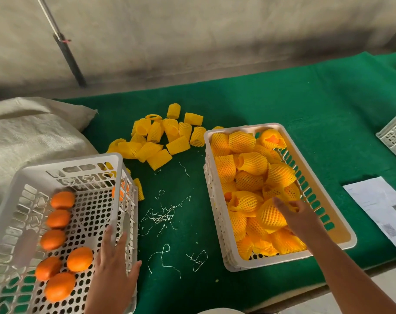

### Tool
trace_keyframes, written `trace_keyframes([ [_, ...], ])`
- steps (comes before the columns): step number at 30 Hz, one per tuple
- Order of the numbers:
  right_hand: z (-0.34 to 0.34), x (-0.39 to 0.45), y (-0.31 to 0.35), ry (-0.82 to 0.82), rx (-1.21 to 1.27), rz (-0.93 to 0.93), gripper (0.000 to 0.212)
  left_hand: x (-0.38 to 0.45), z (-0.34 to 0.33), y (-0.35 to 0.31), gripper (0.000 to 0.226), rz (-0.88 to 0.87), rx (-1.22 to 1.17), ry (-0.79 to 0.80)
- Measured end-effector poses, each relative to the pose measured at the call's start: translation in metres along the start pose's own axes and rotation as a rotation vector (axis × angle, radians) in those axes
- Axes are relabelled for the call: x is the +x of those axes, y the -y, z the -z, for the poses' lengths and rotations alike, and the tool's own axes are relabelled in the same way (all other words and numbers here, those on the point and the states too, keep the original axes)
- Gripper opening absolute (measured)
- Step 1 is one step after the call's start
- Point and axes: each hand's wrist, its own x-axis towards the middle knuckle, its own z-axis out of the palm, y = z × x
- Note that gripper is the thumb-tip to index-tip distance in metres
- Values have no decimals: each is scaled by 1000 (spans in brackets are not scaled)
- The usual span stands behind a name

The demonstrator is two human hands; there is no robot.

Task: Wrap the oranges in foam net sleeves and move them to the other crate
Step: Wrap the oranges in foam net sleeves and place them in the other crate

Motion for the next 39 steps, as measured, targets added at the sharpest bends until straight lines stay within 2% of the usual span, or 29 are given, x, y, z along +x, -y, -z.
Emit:
trace_keyframes([
  [3, 9, -7, -2, -38, -50, -2, 87, 0, -3, 3, 90, 2, -40, -8],
  [6, 15, -21, 1, -112, -123, 41, 67, 1, -5, 5, 79, 4, -56, -28],
  [10, 1, -49, 24, -237, -127, 295, 35, 2, -7, 6, 69, -6, -81, -61],
  [13, -32, -74, 51, -281, -129, 494, 24, 0, -6, 3, 67, -18, -101, -79],
  [17, -90, -88, 73, -138, -74, 559, 31, -1, -3, 1, 65, -30, -142, -89],
  [20, -120, -89, 77, -75, -64, 542, 43, -3, 0, 7, 61, -47, -308, -158],
  [22, -133, -87, 72, -104, -149, 603, 43, -3, 4, 17, 60, 60, -474, -186],
  [25, -140, -81, 62, -127, -232, 627, 45, 9, 15, 45, 59, 309, -709, -176],
  [26, -141, -79, 59, -136, -249, 635, 45, 14, 19, 59, 52, 354, -679, -140],
  [28, -143, -76, 56, -145, -291, 648, 46, 26, 23, 91, 38, 383, -465, -41],
  [30, -144, -75, 55, -148, -336, 659, 49, 37, 21, 123, 34, 373, -256, 32],
  [34, -145, -72, 53, -172, -403, 704, 51, 61, 15, 161, 47, 344, -14, 136],
  [39, -147, -72, 57, -188, -451, 703, 51, 87, 4, 172, 60, 346, 215, 232],
])
